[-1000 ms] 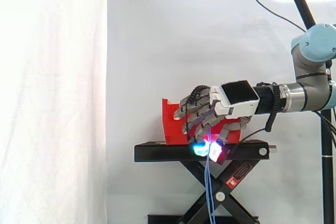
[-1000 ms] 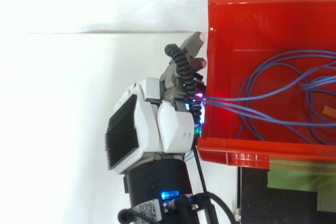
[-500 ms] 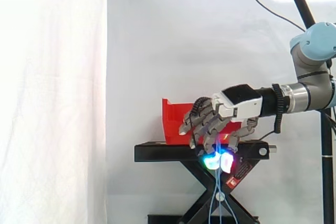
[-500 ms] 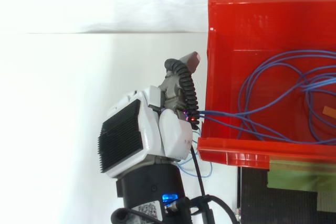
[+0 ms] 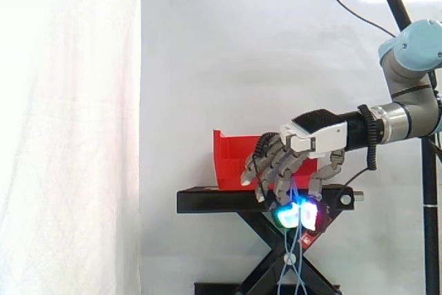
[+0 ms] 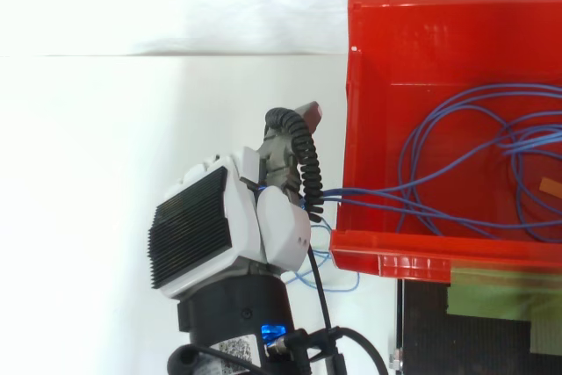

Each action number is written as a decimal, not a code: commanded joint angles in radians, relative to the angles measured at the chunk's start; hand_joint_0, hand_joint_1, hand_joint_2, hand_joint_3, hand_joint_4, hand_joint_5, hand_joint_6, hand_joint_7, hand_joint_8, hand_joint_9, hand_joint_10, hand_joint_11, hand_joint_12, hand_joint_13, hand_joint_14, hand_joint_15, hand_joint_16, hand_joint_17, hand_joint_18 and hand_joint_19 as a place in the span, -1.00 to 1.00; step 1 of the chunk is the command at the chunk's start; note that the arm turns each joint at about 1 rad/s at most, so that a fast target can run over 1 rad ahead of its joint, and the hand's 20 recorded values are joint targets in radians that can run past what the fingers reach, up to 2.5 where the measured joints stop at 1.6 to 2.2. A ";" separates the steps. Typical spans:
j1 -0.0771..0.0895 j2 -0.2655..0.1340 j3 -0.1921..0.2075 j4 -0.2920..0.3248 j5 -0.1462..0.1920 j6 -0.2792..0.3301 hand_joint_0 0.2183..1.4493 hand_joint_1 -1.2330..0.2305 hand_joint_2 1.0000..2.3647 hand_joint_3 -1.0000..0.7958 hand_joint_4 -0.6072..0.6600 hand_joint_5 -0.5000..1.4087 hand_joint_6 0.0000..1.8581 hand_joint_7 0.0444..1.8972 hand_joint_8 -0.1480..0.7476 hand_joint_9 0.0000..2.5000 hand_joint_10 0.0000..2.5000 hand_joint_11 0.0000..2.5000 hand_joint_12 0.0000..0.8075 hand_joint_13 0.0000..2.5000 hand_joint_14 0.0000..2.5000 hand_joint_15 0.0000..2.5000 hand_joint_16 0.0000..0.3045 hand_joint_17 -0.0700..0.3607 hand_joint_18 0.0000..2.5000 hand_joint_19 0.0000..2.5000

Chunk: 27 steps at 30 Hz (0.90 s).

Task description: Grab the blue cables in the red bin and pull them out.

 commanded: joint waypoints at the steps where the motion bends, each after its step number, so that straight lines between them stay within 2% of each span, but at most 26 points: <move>1: 0.002 0.001 0.021 -0.096 0.005 0.065 0.09 -0.38 -1.00 -1.00 -0.08 0.42 0.03 -0.32 -0.16 -0.32 -0.99 -0.66 -0.26 -0.52 -0.99 -0.81 -0.77 -0.30 -0.62 -0.78; 5: 0.007 0.001 0.033 -0.196 0.019 0.147 0.09 -0.38 -1.00 -1.00 -0.08 0.42 0.03 -0.32 -0.16 -0.32 -0.99 -0.65 -0.26 -0.52 -0.99 -0.81 -0.77 -0.30 -0.62 -0.77; 9: 0.014 -0.001 0.033 -0.299 0.031 0.299 0.09 -0.38 -1.00 -1.00 -0.08 0.42 0.03 -0.32 -0.16 -0.32 -0.99 -0.66 -0.26 -0.52 -0.99 -0.81 -0.77 -0.30 -0.62 -0.78; 11: 0.017 -0.001 0.033 -0.325 0.031 0.365 0.09 -0.38 -1.00 -1.00 -0.09 0.41 0.04 -0.32 -0.16 -0.32 -0.99 -0.66 -0.26 -0.53 -0.99 -0.81 -0.77 -0.30 -0.62 -0.77; 13: 0.020 -0.001 0.033 -0.349 0.031 0.451 0.09 -0.38 -1.00 -1.00 -0.09 0.41 0.03 -0.32 -0.16 -0.32 -0.99 -0.65 -0.26 -0.52 -0.99 -0.81 -0.77 -0.30 -0.62 -0.77; 15: 0.024 -0.001 0.033 -0.362 0.031 0.506 0.09 -0.38 -1.00 -1.00 -0.09 0.41 0.04 -0.32 -0.16 -0.32 -0.99 -0.66 -0.26 -0.52 -0.99 -0.81 -0.77 -0.30 -0.62 -0.78; 16: 0.027 -0.001 0.033 -0.371 0.031 0.568 0.09 -0.38 -1.00 -1.00 -0.09 0.41 0.04 -0.32 -0.16 -0.32 -0.99 -0.65 -0.26 -0.52 -0.99 -0.81 -0.77 -0.30 -0.62 -0.77; 18: 0.030 0.001 0.033 -0.380 0.031 0.626 0.09 -0.38 -1.00 -1.00 -0.09 0.42 0.03 -0.32 -0.16 -0.32 -0.99 -0.65 -0.26 -0.52 -0.99 -0.81 -0.77 -0.30 -0.62 -0.78; 19: 0.034 -0.001 0.033 -0.395 0.031 0.741 0.09 -0.38 -1.00 -1.00 -0.09 0.41 0.03 -0.32 -0.16 -0.32 -0.99 -0.65 -0.26 -0.52 -0.99 -0.81 -0.77 -0.30 -0.62 -0.77; 22: 0.039 -0.001 0.033 -0.403 0.032 0.836 0.09 -0.38 -1.00 -1.00 -0.09 0.41 0.03 -0.32 -0.16 -0.32 -0.99 -0.65 -0.26 -0.52 -0.99 -0.81 -0.77 -0.30 -0.62 -0.77; 23: 0.042 -0.001 0.033 -0.405 0.032 0.884 0.09 -0.38 -1.00 -1.00 -0.09 0.41 0.03 -0.32 -0.16 -0.32 -0.99 -0.65 -0.26 -0.52 -0.99 -0.81 -0.77 -0.30 -0.62 -0.77; 24: 0.043 -0.001 0.033 -0.409 0.032 0.962 0.09 -0.38 -1.00 -1.00 -0.10 0.41 0.03 -0.32 -0.16 -0.32 -0.99 -0.65 -0.26 -0.52 -0.99 -0.81 -0.77 -0.30 -0.62 -0.77; 27: 0.048 -0.001 0.033 -0.423 0.032 1.040 0.09 -0.38 -1.00 -1.00 -0.09 0.41 0.03 -0.32 -0.16 -0.32 -0.99 -0.66 -0.26 -0.52 -0.99 -0.81 -0.77 -0.30 -0.62 -0.77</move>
